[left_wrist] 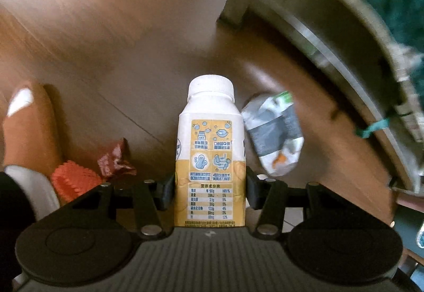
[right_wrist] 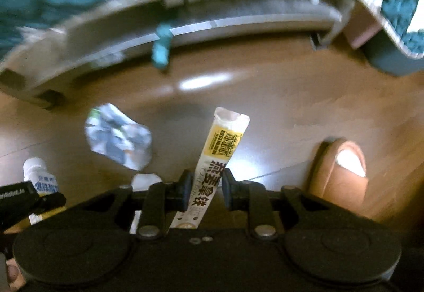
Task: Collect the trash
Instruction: 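Carry the drink bottle with the left tool while the right tool carries the snack wrapper to the wastebasket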
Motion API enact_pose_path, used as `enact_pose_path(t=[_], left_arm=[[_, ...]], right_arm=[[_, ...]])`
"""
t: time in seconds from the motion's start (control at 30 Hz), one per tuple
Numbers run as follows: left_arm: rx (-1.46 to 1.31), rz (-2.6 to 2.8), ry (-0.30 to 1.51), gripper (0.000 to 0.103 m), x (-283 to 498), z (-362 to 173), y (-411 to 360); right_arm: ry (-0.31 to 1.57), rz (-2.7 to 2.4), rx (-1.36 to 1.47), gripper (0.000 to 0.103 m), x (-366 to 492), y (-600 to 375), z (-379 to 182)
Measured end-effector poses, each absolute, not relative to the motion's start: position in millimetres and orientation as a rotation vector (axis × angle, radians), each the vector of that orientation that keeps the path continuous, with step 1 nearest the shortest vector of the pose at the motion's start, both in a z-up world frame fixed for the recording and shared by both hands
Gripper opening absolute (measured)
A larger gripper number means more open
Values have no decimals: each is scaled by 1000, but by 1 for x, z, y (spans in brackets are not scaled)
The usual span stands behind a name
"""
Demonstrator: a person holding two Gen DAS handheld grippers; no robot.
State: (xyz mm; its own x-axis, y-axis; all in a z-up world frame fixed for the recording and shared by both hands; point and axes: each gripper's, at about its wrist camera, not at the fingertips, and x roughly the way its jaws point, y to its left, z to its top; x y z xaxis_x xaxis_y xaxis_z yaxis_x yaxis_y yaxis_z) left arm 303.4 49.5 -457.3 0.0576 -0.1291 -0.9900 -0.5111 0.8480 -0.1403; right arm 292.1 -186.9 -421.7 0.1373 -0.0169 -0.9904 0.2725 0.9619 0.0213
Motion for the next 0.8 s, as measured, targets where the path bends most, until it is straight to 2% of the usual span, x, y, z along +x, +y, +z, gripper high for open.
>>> enact_pose_path(t=[0.3,0.8], left_arm=[[-444,180,1306,51,281,-327,46],[-386,57,965,51,213,-161,56]], right_arm=[[1238,-102,157,22,266,-175,-309],[866,84,29,22,206,-153,-135]])
